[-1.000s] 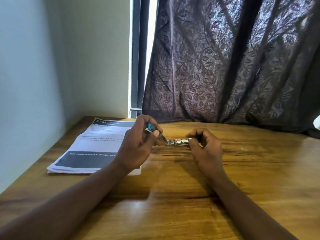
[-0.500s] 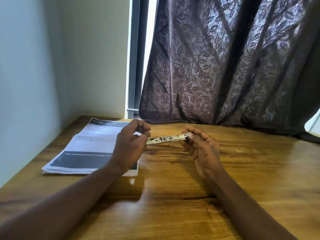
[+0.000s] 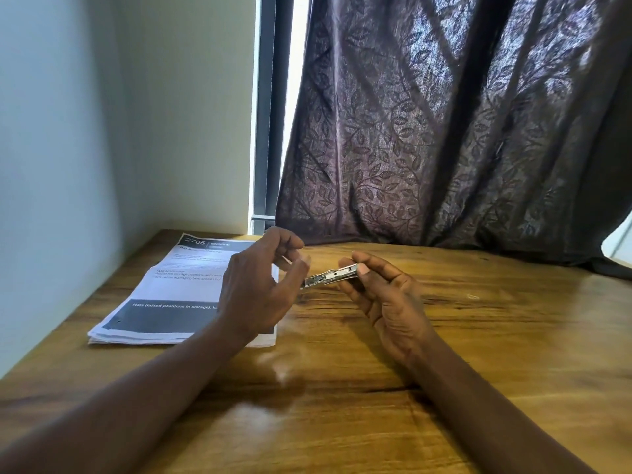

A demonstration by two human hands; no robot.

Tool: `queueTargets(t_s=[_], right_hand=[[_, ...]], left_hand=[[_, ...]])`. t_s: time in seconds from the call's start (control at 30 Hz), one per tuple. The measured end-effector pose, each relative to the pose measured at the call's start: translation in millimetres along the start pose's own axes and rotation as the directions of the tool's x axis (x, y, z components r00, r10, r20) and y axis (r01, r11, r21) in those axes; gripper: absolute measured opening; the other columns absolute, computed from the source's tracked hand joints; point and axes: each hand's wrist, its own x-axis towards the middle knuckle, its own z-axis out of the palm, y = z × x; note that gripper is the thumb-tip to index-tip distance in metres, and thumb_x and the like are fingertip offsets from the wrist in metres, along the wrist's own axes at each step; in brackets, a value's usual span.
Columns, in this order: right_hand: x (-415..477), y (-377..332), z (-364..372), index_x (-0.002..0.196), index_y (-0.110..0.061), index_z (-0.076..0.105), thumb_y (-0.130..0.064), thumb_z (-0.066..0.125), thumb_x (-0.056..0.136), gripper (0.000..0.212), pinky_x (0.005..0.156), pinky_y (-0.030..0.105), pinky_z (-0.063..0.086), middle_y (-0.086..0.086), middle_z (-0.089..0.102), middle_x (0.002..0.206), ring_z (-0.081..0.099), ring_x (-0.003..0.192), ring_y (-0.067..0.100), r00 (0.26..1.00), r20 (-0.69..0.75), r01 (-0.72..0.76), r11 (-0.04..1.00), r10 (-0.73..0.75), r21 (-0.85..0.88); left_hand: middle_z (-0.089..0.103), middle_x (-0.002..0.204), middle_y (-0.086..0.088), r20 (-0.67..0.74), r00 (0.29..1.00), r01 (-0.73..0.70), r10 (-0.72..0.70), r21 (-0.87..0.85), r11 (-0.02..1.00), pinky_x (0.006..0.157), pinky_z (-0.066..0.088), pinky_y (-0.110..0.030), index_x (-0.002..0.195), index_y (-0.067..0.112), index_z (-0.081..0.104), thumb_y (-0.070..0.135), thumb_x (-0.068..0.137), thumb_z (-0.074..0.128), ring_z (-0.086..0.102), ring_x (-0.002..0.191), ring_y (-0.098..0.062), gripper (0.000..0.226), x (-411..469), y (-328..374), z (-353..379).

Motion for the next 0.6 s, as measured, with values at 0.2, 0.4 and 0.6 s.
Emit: queueTargets(t_s=[0.2,0.4,0.6], right_hand=[[-12.2,1.7,11.8,0.113,-0.001,0.069,-0.016,0.073,0.076,0.040,0.080,0.030,0.062,0.017,0.077,0.101,0.075,0.093,0.023,0.990,0.110,0.102,0.990,-0.092,-0.094],[-16.4,0.8,9.0,0.115,0.003,0.067,0.003,0.060,0.092,0.024,0.089,0.036,0.060,0.025,0.073,0.113,0.072,0.103,0.029,0.969,0.173,0.207,0.962,-0.176,-0.179],[-18.7,-0.9,9.1,0.119,0.003,0.066,-0.001,0.062,0.092,0.027,0.092,0.038,0.059,0.023,0.074,0.113,0.071,0.110,0.034,0.956,0.218,0.247,0.942,-0.198,-0.228]], left_hand=[[0.071,0.090,0.016,0.174,0.976,-0.116,0.129,-0.085,0.990,0.072,0.058,-0.028,0.105,0.029,0.062,0.050,0.089,0.066,0.070,0.085,-0.005,0.027,-4.2,11.1,5.6],[0.073,0.088,0.009,0.208,0.978,0.084,-0.034,-0.238,0.968,0.070,0.064,-0.039,0.100,0.024,0.065,0.040,0.089,0.074,0.073,0.079,-0.015,0.022,-5.3,12.1,11.9],[0.072,0.081,0.006,0.244,0.966,0.161,-0.088,-0.298,0.941,0.068,0.064,-0.043,0.092,0.019,0.070,0.023,0.089,0.077,0.071,0.071,-0.018,0.008,-4.0,16.7,9.0]])
